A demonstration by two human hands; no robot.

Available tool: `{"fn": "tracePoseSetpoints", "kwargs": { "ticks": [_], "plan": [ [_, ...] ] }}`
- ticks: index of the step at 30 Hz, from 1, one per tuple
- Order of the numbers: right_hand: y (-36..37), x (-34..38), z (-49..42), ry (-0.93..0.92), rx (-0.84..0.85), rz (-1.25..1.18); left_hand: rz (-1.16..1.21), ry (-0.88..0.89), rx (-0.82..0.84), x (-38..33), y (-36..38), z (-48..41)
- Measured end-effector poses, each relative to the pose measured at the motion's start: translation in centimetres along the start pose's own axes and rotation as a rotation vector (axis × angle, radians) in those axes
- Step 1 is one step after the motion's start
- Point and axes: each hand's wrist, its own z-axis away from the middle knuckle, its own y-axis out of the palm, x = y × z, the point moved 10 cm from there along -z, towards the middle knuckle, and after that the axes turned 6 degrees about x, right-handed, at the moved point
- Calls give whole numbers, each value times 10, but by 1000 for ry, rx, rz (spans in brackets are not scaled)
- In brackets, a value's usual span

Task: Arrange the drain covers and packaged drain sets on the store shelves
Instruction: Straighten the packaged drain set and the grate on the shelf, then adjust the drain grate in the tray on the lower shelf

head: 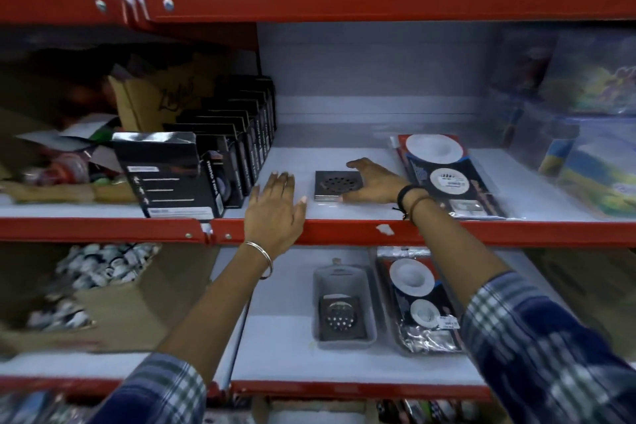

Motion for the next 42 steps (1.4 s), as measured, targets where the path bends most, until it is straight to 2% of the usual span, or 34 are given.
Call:
{"fn": "tracePoseSetpoints", "kwargs": {
  "ticks": [6, 10, 17, 20, 24, 26, 28, 33, 37, 42],
  "plan": [
    [23, -11, -36, 90, 237, -73, 11, -14, -46, 6, 3, -6],
    [18, -12, -40, 46, 211, -102, 16, -5, -75, 5, 1, -5],
    [-38, 27, 27, -128, 1, -194, 25, -8, -133, 3, -5, -1],
    [-31, 41, 75, -197, 62, -229, 21, -10, -191, 2, -12, 1],
    [25, 41, 120, -242, 284, -304, -3, -6, -229, -2, -12, 7],
    [68, 31, 129, -218, 422, -315, -15, -9, -265, -2, -11, 9],
    [106, 14, 124, -171, 483, -275, -33, -13, -309, -2, -11, 10],
    [182, -38, 63, -59, 418, -173, -73, -20, -415, 1, -12, 7],
    [239, -79, 16, 79, 352, -9, -98, -19, -487, 2, -14, 8],
    [281, -96, -9, 109, 333, 290, -120, -22, -512, 2, -13, 9]
  ]
}}
